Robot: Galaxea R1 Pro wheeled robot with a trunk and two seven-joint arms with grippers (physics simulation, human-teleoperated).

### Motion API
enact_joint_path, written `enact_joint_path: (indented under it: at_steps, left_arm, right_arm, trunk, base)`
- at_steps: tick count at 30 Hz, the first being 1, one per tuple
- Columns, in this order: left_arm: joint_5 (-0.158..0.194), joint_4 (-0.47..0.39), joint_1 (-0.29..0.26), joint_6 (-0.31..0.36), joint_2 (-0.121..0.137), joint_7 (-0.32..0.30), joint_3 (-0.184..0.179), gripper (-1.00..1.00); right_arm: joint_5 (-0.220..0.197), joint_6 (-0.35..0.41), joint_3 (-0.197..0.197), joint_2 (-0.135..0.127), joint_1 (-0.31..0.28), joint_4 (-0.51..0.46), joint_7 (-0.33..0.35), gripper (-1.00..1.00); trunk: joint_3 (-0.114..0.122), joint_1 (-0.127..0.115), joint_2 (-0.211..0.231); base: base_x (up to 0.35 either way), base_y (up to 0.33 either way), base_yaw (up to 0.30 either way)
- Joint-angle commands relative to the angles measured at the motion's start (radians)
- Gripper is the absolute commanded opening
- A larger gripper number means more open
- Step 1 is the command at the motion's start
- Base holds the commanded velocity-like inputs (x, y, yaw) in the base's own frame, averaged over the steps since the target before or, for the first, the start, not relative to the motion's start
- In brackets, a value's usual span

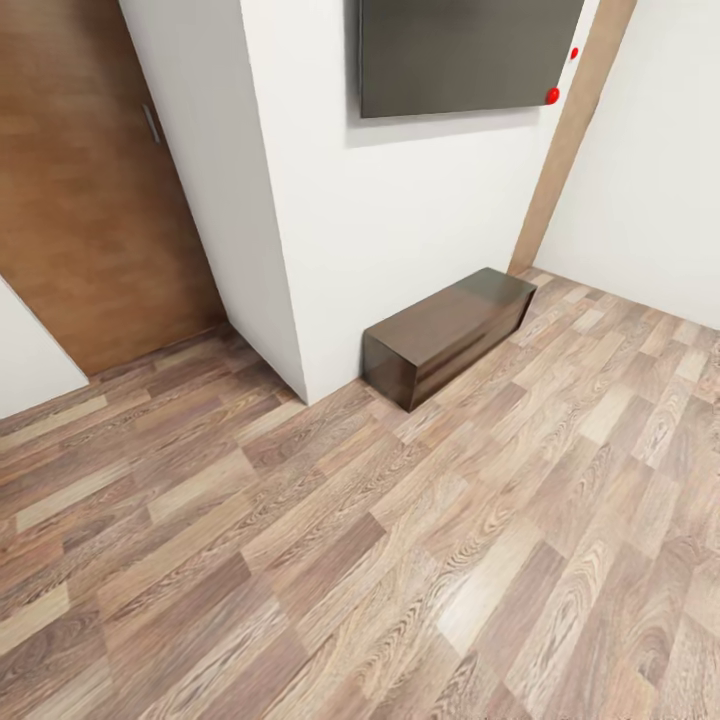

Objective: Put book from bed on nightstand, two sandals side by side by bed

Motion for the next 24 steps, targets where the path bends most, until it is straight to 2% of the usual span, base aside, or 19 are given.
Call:
enact_joint_path:
  at_steps: [1,24]
  left_arm:
    - [0.010,-0.001,0.000,-0.002,0.000,0.004,-0.009,1.00]
    - [0.010,-0.001,0.000,-0.003,0.000,0.003,-0.009,1.00]
  right_arm:
    - [-0.001,0.009,0.008,0.001,0.000,-0.002,-0.004,1.00]
    - [-0.001,0.009,0.008,0.001,0.000,-0.001,-0.003,1.00]
  trunk:
    - [-0.001,0.000,0.000]
    - [-0.001,0.000,0.000]
  base:
    - [0.000,0.000,-0.123]
    - [0.000,0.000,-0.107]
